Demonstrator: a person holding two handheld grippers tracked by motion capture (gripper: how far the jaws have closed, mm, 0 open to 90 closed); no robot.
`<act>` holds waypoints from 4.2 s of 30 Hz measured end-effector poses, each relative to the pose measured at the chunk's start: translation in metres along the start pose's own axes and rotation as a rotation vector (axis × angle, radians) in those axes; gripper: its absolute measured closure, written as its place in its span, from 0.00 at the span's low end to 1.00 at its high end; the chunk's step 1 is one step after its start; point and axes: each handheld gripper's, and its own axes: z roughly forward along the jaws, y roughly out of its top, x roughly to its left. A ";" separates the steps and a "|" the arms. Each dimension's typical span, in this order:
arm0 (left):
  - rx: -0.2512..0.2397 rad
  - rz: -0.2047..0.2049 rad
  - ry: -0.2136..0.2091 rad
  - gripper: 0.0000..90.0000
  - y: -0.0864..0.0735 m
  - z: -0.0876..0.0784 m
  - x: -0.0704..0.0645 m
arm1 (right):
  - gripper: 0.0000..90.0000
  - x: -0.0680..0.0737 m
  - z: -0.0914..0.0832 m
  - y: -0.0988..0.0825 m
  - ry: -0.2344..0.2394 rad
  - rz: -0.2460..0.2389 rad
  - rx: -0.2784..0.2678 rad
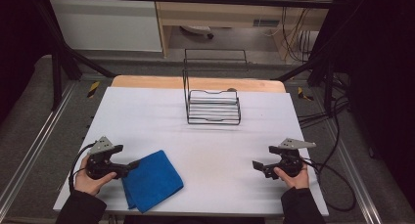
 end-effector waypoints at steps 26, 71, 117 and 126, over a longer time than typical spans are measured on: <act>0.034 0.011 -0.011 0.15 0.013 0.007 -0.015 | 0.01 0.003 0.003 0.001 -0.003 -0.004 0.010; 0.294 -0.002 -0.012 0.75 0.039 0.090 -0.035 | 0.01 0.003 0.004 0.001 0.004 -0.012 0.022; 0.136 0.156 -0.132 0.43 0.087 0.123 -0.101 | 0.03 0.020 0.016 0.008 -0.018 -0.027 0.003; 0.116 0.105 -0.054 0.21 0.066 0.068 -0.064 | 0.05 0.045 0.040 0.020 -0.055 -0.035 0.025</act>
